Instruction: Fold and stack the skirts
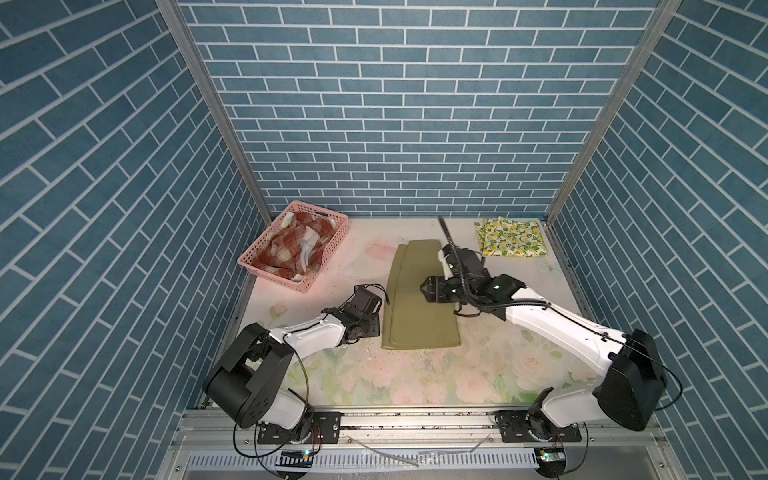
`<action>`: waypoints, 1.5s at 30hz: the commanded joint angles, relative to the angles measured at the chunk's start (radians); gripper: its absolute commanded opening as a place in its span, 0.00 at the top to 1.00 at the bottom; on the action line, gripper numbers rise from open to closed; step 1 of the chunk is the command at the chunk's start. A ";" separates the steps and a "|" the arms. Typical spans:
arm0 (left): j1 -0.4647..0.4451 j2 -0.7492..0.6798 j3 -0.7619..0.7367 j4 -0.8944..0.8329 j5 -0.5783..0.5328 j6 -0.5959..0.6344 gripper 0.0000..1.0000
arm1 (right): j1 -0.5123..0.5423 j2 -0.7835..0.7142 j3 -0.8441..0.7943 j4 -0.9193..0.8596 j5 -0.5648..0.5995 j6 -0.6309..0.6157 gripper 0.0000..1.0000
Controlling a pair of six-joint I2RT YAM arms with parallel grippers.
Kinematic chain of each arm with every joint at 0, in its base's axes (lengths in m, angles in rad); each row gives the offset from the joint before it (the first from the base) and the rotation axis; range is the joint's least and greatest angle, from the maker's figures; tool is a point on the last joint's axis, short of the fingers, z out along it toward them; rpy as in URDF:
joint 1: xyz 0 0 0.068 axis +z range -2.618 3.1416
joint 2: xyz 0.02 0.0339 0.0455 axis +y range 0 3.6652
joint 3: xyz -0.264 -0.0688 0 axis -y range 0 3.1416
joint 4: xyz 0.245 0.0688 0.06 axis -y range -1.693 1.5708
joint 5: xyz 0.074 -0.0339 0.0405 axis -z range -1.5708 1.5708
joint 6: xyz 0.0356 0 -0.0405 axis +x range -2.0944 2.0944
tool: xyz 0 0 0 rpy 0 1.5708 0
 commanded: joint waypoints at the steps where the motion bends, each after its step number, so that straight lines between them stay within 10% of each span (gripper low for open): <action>1: -0.036 0.057 0.002 -0.036 0.050 -0.013 0.44 | -0.086 -0.079 -0.077 -0.054 0.041 0.075 0.24; 14: -0.316 0.254 0.224 0.058 0.167 -0.184 0.46 | -0.492 -0.385 -0.043 -0.192 -0.016 0.037 0.22; 23: -0.453 0.406 0.477 0.023 0.221 -0.168 0.44 | -0.560 -0.398 0.028 -0.284 -0.043 -0.062 0.21; 33: -0.196 0.163 0.413 -0.185 0.101 0.014 0.36 | -0.557 -0.348 -0.129 -0.234 -0.079 -0.064 0.22; 45: 0.053 0.701 1.146 -0.472 -0.002 0.341 0.30 | -0.526 -0.285 -0.461 -0.125 -0.085 0.112 0.22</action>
